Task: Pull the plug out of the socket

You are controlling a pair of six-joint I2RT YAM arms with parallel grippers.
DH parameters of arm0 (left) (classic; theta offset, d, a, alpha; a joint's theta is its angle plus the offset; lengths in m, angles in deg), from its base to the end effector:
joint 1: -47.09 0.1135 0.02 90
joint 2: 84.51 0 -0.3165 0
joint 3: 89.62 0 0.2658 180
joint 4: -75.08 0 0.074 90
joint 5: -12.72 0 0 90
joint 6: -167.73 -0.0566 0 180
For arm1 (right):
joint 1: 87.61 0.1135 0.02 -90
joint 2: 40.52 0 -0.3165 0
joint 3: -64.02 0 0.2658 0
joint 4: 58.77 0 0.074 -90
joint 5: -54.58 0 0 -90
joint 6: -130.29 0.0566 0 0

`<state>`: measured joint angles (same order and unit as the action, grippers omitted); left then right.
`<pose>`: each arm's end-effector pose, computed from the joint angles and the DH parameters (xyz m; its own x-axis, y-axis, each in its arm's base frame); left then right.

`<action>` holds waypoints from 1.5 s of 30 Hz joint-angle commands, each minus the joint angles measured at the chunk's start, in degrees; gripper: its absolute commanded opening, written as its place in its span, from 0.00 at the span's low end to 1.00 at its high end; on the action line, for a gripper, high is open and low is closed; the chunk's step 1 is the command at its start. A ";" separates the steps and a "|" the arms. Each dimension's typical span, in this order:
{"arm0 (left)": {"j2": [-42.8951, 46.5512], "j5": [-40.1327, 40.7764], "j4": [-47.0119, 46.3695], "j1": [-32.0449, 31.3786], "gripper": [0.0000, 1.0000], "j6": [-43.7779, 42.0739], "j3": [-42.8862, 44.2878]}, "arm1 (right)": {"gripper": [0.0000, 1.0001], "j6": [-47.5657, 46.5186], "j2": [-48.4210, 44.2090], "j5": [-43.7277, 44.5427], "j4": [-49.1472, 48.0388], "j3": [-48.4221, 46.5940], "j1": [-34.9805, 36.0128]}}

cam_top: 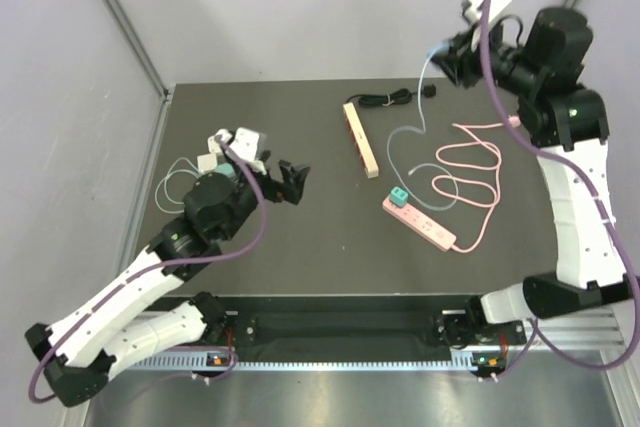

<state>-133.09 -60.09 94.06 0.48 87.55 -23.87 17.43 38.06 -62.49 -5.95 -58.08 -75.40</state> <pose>0.1444 -0.1285 0.4253 -0.1052 -0.1259 -0.9864 0.4804 0.8621 -0.1613 0.2612 0.0829 0.5867 0.0981 -0.3327 -0.9379 -0.6394 0.7012 -0.3156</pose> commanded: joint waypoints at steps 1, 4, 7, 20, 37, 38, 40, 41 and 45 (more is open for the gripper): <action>5.50 3.72 8.81 0.03 0.99 -3.32 -2.52 | 0.00 7.73 5.41 0.97 -4.61 -14.64 0.18; 10.25 4.43 11.90 0.03 0.99 -3.15 -4.36 | 0.00 10.62 9.99 1.23 -5.14 -23.18 1.24; 15.77 4.78 14.89 0.03 0.99 -2.44 -6.12 | 0.00 12.13 11.59 1.67 -8.21 -25.41 4.21; 31.52 8.91 19.99 0.03 0.99 -1.91 -8.50 | 0.00 10.55 19.84 10.71 -10.77 -35.44 30.14; 44.70 10.32 24.12 -0.06 0.99 -2.09 -7.80 | 0.00 14.85 45.94 25.82 -26.84 -34.37 38.68; 44.97 10.58 24.30 -0.06 0.99 -2.09 -7.71 | 0.00 15.81 47.26 26.45 -28.15 -34.90 38.68; 45.67 11.28 24.65 0.03 0.99 -2.00 -7.88 | 0.00 16.78 51.39 26.81 -31.66 -37.10 38.86; 45.85 11.46 24.74 -0.06 0.99 -2.00 -8.14 | 0.00 17.83 52.62 26.89 -33.07 -37.72 39.03; 46.47 12.08 24.74 -0.06 0.99 -2.53 -9.20 | 0.00 21.53 59.29 29.61 -39.32 -39.47 39.38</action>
<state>-87.27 -49.36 118.62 0.48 85.50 -32.42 34.55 95.87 -36.07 -33.91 -91.79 -37.24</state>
